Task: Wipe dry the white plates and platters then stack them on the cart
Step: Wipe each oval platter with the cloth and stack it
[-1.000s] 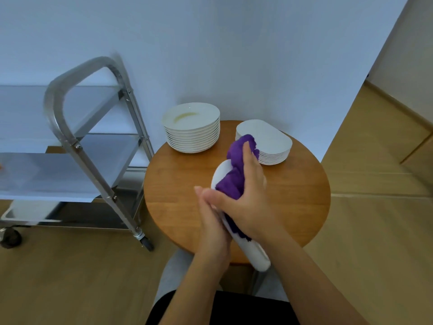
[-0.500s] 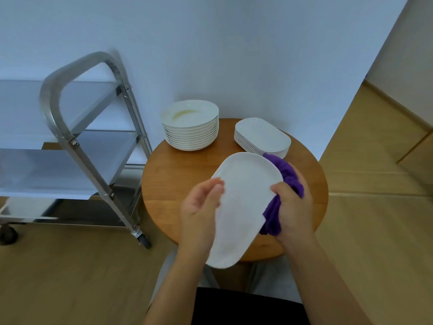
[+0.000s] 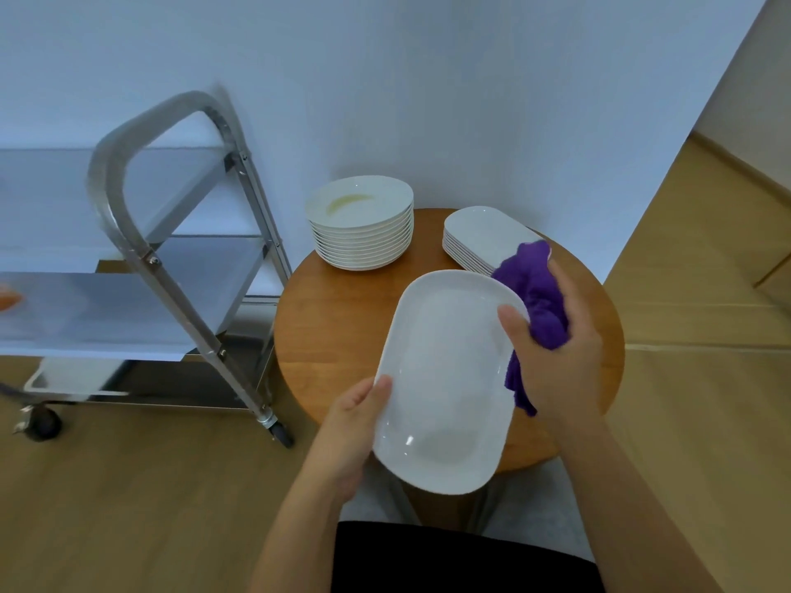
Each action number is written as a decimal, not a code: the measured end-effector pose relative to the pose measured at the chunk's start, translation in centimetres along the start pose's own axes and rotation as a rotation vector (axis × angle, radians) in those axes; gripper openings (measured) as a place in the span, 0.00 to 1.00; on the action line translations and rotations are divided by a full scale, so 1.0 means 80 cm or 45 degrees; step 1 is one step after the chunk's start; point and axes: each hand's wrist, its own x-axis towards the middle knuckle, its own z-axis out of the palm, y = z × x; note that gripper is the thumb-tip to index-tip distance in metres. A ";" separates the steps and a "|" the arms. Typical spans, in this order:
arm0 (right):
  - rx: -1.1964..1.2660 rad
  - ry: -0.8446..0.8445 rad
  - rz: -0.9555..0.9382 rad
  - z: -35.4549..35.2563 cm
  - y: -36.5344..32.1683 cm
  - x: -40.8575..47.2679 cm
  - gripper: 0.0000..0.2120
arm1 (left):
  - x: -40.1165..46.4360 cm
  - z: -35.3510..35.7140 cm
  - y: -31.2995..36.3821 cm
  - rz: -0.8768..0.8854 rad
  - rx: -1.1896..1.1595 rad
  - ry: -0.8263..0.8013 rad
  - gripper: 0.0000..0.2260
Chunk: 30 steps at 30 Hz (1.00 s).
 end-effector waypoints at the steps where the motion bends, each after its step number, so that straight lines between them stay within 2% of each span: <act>1: -0.219 0.001 -0.188 0.002 0.001 -0.001 0.26 | 0.000 0.004 -0.003 0.008 -0.026 0.041 0.14; 4: -0.657 -0.240 -0.507 0.017 0.012 -0.012 0.24 | 0.005 0.020 -0.003 0.080 -0.044 0.162 0.14; 6: -0.814 -0.515 -0.581 0.032 0.017 -0.026 0.21 | 0.009 0.028 -0.001 0.143 -0.021 0.261 0.15; 11: -0.630 -1.225 -0.278 0.047 0.019 -0.056 0.13 | 0.034 0.007 -0.008 0.048 -0.199 0.524 0.14; 13: -0.526 -1.481 0.018 0.046 0.018 -0.055 0.08 | 0.046 -0.010 -0.014 0.015 -0.197 0.553 0.12; 14: -0.427 -1.502 0.197 0.045 0.017 -0.050 0.05 | 0.051 -0.016 -0.016 0.009 -0.175 0.558 0.12; 15: -0.306 -1.454 0.349 0.043 0.019 -0.044 0.06 | 0.057 -0.022 -0.019 0.003 -0.153 0.562 0.12; 17: -0.079 -1.202 0.530 0.041 0.024 -0.029 0.10 | 0.067 -0.028 -0.025 -0.014 -0.153 0.594 0.13; 21: 0.184 -0.641 0.681 0.042 0.040 -0.007 0.10 | 0.091 -0.038 -0.031 -0.078 -0.195 0.702 0.10; 23: 0.201 -0.464 0.725 0.047 0.049 0.001 0.10 | 0.104 -0.044 -0.031 -0.098 -0.214 0.744 0.10; 27: 0.165 -0.388 0.780 0.061 0.065 0.010 0.10 | 0.131 -0.059 -0.030 -0.102 -0.075 0.817 0.14; 30: 0.166 -0.355 0.789 0.071 0.075 0.012 0.08 | 0.146 -0.071 -0.035 -0.045 0.248 0.861 0.15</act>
